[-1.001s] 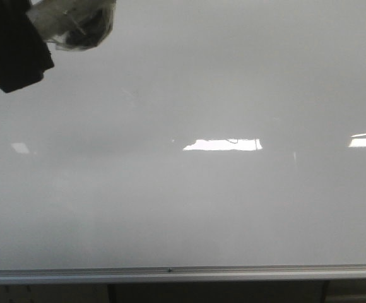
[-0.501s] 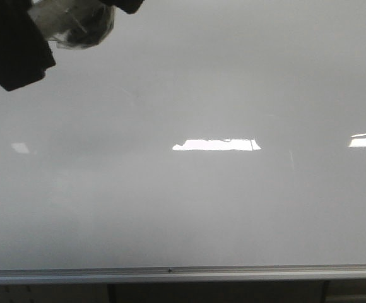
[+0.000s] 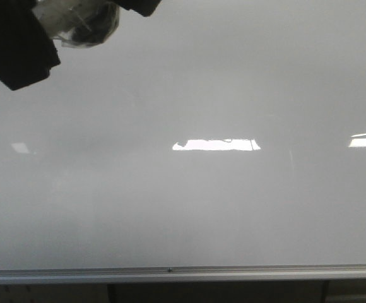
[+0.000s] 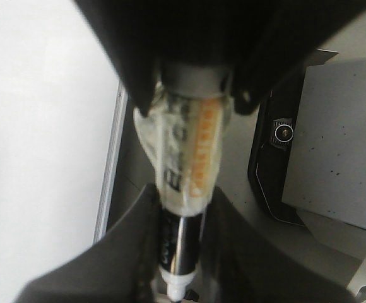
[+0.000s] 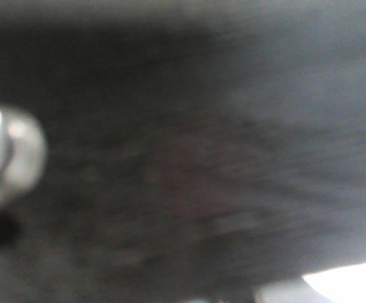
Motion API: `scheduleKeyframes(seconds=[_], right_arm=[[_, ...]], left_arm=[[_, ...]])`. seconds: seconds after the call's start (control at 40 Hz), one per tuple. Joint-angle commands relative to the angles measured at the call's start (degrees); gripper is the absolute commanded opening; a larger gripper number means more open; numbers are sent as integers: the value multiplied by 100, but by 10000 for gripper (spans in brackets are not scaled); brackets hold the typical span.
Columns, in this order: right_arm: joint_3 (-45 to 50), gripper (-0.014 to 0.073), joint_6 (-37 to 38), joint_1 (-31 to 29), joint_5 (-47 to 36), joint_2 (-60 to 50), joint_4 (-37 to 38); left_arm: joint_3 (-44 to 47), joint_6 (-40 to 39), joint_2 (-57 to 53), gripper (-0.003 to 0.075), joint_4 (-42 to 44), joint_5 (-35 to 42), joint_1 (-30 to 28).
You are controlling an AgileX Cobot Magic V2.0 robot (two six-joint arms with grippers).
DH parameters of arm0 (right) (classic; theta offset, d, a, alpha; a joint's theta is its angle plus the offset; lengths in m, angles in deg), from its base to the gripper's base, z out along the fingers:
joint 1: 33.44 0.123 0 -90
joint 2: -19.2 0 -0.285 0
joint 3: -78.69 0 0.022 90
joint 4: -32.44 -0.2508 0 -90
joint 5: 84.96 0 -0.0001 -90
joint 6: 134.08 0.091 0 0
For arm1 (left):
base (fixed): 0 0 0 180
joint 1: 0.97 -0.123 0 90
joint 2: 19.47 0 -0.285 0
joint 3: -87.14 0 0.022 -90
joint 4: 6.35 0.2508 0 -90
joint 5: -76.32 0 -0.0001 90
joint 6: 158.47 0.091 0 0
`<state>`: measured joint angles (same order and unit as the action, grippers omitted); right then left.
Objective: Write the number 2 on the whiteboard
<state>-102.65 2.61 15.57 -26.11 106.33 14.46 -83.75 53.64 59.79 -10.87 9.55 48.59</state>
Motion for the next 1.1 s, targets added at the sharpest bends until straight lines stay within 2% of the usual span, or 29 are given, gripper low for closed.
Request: scheduleKeyframes(seconds=[0.0,0.1,0.28,0.38,0.58,0.78,0.88,1.08], right_arm=[[-208,40,-77,11,-113,-150,-190],[-208,13,-77,11,-101,-150,-190],[-208,13,-72,6,-100,-178,-190],[-208,13,-49,-2,-67,-225,-30],[-208,13,649,-243,144,-529,756],[-185,13,1559,-1171,587,-1046,1385],[-57,13,1993,-1877,510,-1354,1461],[578,13,2684,-3477,57,-1975,1455]], left_arm=[[-184,-58,-155,-13,-23,259,25],[-184,-58,-155,69,-23,259,25],[-184,-86,-182,388,92,259,6],[-184,-270,-291,483,299,271,0],[-117,-955,-742,494,752,271,0],[259,-1586,-1539,494,866,526,-112],[547,-1889,-1976,494,917,748,-499],[1142,-2453,-2646,494,896,1044,-1908]])
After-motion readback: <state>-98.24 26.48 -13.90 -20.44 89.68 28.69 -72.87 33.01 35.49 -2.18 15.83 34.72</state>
